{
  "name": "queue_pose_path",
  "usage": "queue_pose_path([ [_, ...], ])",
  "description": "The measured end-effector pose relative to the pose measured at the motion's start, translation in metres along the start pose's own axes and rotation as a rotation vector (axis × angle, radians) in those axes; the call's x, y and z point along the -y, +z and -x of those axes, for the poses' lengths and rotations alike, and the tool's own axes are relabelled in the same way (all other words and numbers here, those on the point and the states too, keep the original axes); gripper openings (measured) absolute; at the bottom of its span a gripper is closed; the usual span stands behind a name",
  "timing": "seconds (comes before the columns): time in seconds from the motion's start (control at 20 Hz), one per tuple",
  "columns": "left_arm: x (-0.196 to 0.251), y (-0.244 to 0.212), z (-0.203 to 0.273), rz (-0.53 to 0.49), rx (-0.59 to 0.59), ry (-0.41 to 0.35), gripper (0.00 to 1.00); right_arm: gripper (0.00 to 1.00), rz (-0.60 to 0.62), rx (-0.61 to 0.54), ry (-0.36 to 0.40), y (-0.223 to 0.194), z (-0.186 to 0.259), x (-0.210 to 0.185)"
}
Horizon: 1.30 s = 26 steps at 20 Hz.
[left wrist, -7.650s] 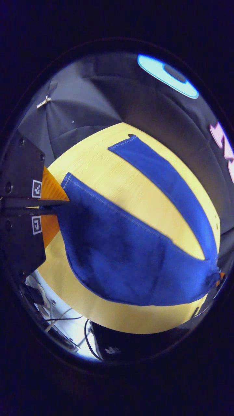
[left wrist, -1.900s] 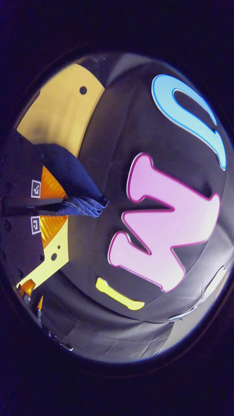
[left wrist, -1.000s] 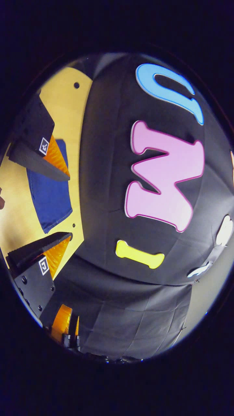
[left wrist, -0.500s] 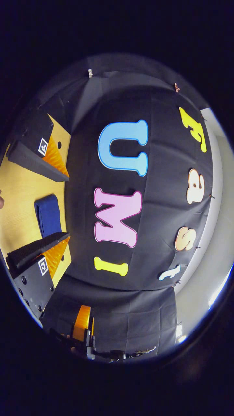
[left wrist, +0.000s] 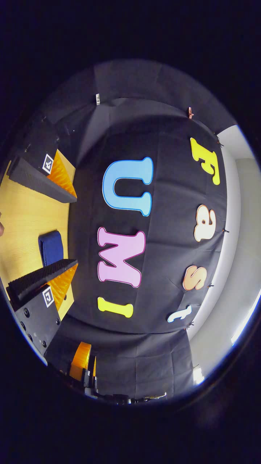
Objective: Grasp the waist and the cuffs of the jeans and fold them to make the two legs overlap; first hold the waist and fold one-third of the jeans toward the cuffs, then hold the cuffs and fold the remaining one-third in the same direction to finish folding.
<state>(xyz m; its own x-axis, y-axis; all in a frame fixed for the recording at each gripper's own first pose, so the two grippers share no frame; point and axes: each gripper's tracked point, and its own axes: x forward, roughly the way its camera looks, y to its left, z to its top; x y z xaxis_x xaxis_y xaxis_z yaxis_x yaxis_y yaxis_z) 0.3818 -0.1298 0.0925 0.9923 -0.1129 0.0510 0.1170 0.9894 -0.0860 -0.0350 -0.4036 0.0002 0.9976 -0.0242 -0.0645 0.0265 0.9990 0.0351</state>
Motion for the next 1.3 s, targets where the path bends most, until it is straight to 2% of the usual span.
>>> queue_pose_path([
  [0.1,-0.001,0.008,-0.011,-0.023,0.026,0.018,0.96,0.92,-0.002,0.028,0.039,0.008,-0.009,0.000],
  [0.15,0.003,0.013,-0.014,-0.014,0.038,0.025,0.92,0.92,-0.008,0.037,0.069,0.011,-0.012,0.000],
  [0.2,0.011,0.017,-0.017,-0.007,0.041,0.032,0.96,0.99,0.002,0.042,0.076,0.011,-0.013,0.003],
  [0.25,0.020,0.020,-0.019,-0.004,0.041,0.043,0.96,0.95,0.006,0.038,0.083,0.009,-0.012,0.005],
  [0.55,0.007,0.004,-0.009,0.030,0.005,0.100,0.96,0.95,0.010,-0.019,0.108,-0.014,-0.004,0.012],
  [0.7,0.008,0.001,-0.005,0.099,-0.012,0.088,0.96,0.95,0.026,-0.008,0.110,-0.010,-0.005,0.012],
  [0.8,0.007,0.004,-0.004,0.058,-0.007,0.087,0.96,0.95,0.025,-0.005,0.106,-0.009,-0.004,0.012],
  [0.95,0.012,0.006,0.001,-0.002,0.003,0.028,0.96,0.95,0.032,-0.005,0.083,-0.007,0.001,0.006],
  [1.3,0.012,-0.005,0.004,-0.037,0.002,-0.069,0.96,0.95,0.031,0.003,0.019,-0.015,0.029,-0.009],
])
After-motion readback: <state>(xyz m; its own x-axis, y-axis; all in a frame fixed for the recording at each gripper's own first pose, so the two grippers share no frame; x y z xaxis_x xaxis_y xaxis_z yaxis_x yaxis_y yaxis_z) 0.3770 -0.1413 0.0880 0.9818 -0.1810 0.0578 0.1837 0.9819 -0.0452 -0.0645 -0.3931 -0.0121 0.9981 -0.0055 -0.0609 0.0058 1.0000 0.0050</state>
